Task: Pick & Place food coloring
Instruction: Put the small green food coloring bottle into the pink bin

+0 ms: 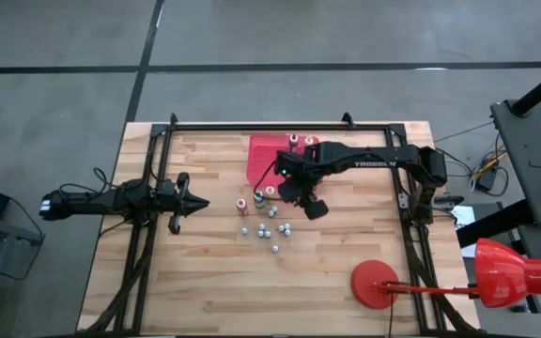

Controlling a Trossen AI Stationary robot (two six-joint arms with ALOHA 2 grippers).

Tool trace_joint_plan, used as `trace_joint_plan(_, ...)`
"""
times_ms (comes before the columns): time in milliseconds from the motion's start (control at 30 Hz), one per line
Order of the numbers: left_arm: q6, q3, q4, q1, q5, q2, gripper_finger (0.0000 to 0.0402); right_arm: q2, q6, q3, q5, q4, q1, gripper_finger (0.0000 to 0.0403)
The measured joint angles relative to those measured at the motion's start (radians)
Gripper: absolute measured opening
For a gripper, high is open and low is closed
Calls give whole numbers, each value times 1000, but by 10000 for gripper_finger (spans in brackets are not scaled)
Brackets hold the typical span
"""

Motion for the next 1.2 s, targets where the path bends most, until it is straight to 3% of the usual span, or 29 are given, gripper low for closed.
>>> trace_joint_plan(433,0,0,0,0,0,0,0,5,37,-5,0,2,126,113)
trace_joint_plan(733,0,0,0,0,0,0,0,12,67,-28,1,51,196,125)
trace_joint_plan(1200,0,0,0,0,0,0,0,23,90,-41,8,107,233,135)
